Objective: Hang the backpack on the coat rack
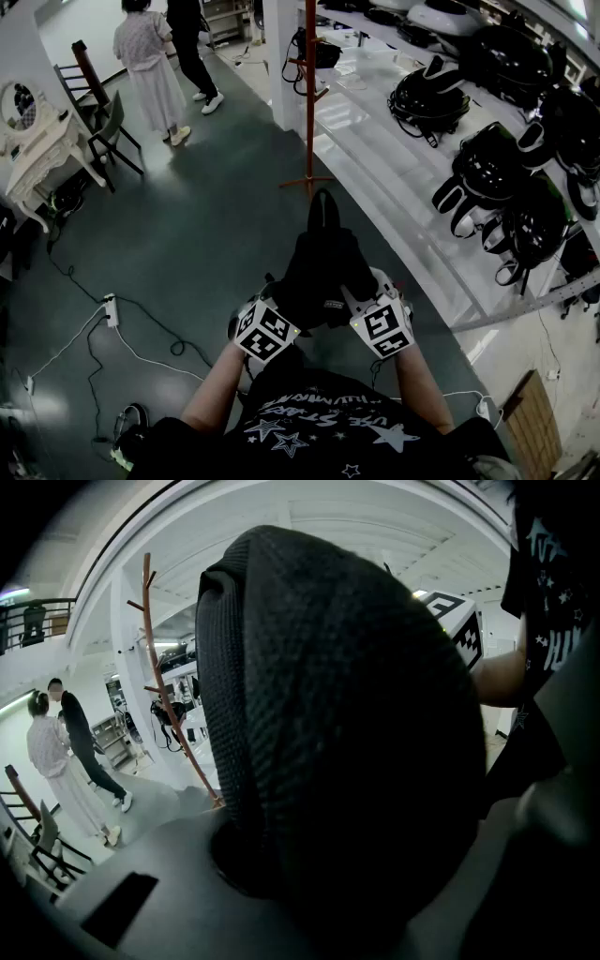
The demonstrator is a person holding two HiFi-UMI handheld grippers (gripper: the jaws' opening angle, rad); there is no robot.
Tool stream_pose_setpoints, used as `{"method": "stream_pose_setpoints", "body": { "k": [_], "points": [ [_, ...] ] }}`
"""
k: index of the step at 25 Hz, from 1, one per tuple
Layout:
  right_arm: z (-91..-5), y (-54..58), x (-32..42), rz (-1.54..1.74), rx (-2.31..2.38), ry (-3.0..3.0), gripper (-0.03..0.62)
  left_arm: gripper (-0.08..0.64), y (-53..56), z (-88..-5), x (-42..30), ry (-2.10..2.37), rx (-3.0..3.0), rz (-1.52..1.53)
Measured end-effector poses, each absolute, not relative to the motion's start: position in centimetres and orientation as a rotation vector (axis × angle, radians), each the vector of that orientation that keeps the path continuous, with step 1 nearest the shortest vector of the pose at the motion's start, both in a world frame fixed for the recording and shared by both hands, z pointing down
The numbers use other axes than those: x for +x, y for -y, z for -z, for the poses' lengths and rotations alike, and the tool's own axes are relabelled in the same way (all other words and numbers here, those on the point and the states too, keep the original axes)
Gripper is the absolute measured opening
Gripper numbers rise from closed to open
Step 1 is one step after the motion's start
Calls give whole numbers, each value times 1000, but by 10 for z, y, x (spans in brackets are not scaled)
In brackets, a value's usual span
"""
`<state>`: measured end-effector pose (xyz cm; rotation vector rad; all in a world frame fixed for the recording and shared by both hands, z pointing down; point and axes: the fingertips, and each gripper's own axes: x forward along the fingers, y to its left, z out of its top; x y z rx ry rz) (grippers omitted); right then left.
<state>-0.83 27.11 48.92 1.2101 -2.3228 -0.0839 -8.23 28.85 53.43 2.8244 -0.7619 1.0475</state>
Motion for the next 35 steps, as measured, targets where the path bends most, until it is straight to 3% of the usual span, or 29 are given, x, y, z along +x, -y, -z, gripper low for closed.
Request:
{"method": "stream_pose_setpoints", "body": {
  "k": [19, 35],
  "points": [
    [-504, -290, 1, 35, 1229, 2314, 87, 89, -308, -549, -74, 703, 2779, -1040],
    [-480, -133, -14, 80, 1326, 2270, 92, 89, -147, -527, -91, 617, 2848, -1017]
  ]
}}
